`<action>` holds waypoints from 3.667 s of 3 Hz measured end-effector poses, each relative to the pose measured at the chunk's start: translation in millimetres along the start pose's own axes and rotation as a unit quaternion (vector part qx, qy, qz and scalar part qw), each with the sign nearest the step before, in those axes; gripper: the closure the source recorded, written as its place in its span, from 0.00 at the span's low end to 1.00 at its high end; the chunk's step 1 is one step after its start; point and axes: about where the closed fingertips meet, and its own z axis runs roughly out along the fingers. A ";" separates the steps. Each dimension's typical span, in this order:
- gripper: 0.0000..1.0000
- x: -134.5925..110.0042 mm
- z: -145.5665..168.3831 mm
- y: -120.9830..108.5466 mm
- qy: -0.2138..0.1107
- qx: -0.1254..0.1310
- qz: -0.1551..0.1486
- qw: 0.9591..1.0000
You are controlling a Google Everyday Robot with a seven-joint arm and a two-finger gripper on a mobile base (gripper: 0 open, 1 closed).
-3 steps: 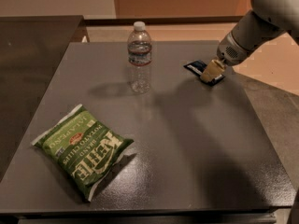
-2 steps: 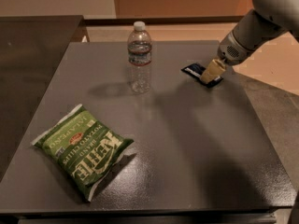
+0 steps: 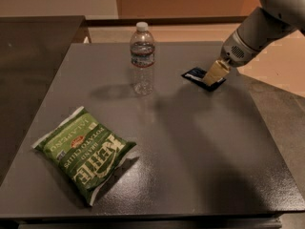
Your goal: Move rxbar blueberry near green jalapeno chip bag
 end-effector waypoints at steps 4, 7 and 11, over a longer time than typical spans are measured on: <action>1.00 -37.3 -29.2 137.2 -0.052 -0.114 -0.078 0.989; 0.82 -40.8 -29.2 240.9 -0.060 -0.176 -0.126 0.974; 0.00 -41.7 -30.6 265.8 -0.060 -0.180 -0.141 0.972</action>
Offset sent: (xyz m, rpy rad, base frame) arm -0.0729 0.0574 0.0464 0.1310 0.0211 0.1448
